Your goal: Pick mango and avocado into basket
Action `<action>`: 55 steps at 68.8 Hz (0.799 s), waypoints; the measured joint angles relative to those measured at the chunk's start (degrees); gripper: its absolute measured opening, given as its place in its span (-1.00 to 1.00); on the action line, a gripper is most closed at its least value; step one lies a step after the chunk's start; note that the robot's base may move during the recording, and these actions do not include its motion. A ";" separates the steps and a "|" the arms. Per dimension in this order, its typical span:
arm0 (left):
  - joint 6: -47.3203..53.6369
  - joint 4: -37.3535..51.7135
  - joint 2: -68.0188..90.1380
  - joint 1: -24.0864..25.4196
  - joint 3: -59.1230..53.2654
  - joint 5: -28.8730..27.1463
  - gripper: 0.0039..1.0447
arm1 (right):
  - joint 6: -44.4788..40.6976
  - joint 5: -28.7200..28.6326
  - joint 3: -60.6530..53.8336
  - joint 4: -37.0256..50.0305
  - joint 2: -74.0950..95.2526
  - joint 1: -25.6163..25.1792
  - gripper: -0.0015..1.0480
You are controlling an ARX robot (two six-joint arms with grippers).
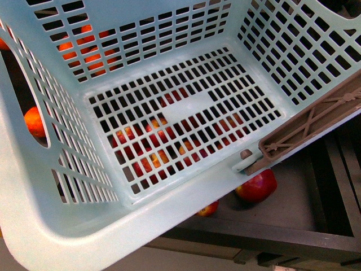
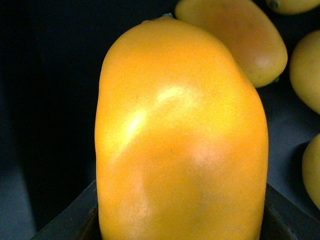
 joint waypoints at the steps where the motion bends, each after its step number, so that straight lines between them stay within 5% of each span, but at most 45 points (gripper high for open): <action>1: 0.00 0.00 0.00 0.00 0.00 0.00 -0.75 | -0.22 -0.48 -0.83 0.11 -1.03 -0.11 0.10; 29: 0.00 0.00 0.00 0.00 0.00 0.00 -0.75 | -1.40 -14.80 -21.77 -13.81 -45.72 3.13 0.10; 55: 0.00 0.00 0.00 0.00 0.00 -0.02 -0.75 | 8.17 -8.44 -16.70 -17.40 -64.70 18.32 0.10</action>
